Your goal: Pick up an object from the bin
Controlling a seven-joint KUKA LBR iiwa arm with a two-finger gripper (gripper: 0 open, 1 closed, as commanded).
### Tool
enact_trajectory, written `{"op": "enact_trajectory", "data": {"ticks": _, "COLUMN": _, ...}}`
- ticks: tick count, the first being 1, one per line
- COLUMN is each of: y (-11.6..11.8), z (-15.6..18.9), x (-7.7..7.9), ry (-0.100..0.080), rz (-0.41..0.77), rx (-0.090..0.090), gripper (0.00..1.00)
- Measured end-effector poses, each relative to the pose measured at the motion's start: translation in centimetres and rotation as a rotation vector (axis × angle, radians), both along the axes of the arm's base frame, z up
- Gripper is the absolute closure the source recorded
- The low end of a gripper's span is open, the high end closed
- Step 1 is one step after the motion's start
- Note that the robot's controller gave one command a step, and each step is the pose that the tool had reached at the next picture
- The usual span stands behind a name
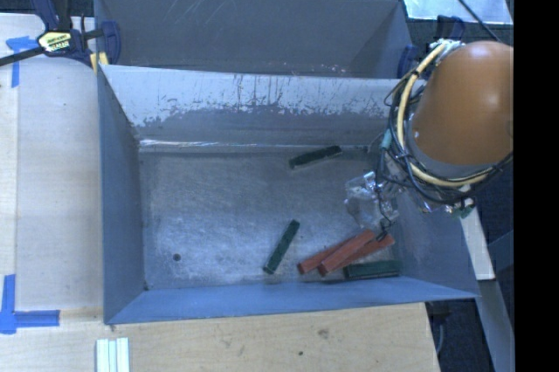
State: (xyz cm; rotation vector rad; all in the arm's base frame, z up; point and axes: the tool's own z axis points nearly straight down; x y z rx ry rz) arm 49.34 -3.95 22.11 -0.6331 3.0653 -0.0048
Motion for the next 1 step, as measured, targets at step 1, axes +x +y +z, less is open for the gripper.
{"op": "enact_trajectory", "data": {"ticks": 1, "y": 6.03, "z": -4.14, "x": -0.29, "ry": 0.012, "rz": -0.121, "rx": 0.004, "gripper": 1.0}}
